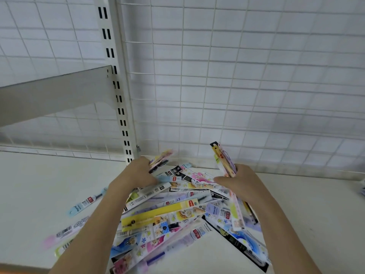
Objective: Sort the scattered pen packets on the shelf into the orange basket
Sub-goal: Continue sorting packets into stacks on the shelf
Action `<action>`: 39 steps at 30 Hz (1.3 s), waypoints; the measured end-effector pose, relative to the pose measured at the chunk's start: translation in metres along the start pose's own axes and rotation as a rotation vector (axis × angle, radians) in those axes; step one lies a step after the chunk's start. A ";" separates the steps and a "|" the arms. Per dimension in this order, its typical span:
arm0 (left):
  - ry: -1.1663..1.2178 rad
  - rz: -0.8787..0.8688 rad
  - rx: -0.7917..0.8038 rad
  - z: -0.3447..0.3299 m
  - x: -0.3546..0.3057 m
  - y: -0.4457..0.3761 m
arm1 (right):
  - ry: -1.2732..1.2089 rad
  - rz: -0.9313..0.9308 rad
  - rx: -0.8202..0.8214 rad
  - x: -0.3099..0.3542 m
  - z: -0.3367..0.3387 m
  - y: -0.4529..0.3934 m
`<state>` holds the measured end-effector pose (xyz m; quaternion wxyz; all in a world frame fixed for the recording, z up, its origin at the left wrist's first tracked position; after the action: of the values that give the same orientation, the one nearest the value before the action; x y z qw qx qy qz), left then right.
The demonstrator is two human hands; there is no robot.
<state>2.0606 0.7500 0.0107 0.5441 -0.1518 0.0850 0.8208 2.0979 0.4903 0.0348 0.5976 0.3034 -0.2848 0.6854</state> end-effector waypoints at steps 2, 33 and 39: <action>-0.065 -0.004 0.005 -0.013 0.002 -0.007 | -0.007 0.016 -0.043 -0.003 0.004 0.001; 0.913 -0.271 -0.223 -0.019 -0.245 0.094 | -0.081 0.254 -0.618 -0.136 0.172 -0.017; 1.121 -0.210 -0.270 -0.070 -0.333 0.111 | -0.255 0.273 -0.566 -0.199 0.223 -0.030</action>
<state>2.0897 0.3959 0.0556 0.4704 -0.6385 0.2389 0.5604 2.1649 0.1973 0.0305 0.5204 0.1679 -0.5742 0.6093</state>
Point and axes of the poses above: each hand's wrist, its own y-axis away from the middle knuckle, its own z-axis out of the back of the hand, x = y × z, the point moved 3 cm from there along -y, towards the middle knuckle, and after that the axes turned 10 degrees about -x, right-handed, at the moved point
